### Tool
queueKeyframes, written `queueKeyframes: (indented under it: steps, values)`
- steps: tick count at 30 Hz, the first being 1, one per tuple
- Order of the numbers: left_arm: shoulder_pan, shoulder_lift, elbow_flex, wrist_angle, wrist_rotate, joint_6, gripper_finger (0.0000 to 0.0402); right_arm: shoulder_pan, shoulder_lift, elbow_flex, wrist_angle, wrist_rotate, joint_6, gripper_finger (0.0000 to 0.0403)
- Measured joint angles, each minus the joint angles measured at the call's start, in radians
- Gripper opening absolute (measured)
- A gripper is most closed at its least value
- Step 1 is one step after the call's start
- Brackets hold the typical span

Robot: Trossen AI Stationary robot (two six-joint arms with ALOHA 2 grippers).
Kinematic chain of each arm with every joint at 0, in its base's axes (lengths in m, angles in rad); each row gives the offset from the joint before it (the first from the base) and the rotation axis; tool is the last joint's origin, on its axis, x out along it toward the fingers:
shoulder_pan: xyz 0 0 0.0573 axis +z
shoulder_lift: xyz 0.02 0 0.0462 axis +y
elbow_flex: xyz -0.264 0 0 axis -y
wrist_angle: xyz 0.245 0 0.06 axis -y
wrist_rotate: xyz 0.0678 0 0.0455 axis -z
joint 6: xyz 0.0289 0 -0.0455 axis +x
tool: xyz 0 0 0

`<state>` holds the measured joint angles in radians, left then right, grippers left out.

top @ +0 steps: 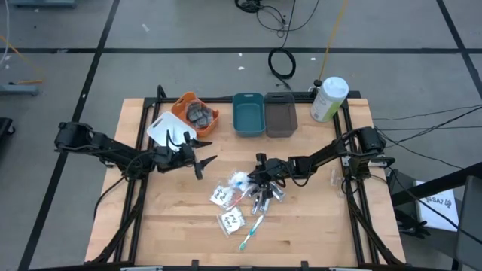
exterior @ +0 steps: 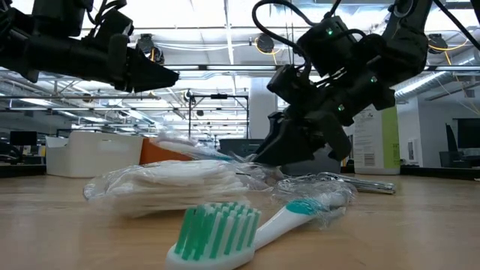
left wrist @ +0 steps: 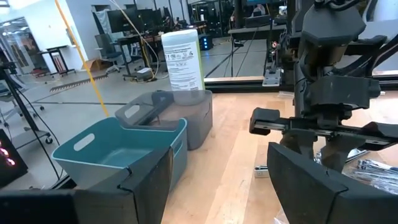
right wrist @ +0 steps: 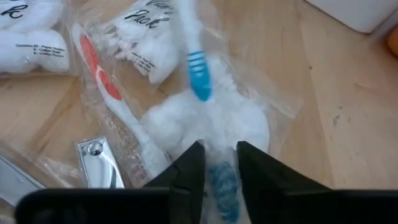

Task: Pick & Place Travel size toiletries
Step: Put the blue toothbrush into the white bin

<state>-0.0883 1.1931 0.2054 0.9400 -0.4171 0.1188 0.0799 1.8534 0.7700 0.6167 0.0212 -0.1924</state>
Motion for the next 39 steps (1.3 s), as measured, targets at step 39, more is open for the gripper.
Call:
queueKeyframes:
  steps: [39]
  values:
    - [-0.036, 0.23, 0.376, 0.009, 0.309, 0.005, 0.0253, 0.006, -0.322, -0.275, 0.621, -0.05, 0.199, 0.0036]
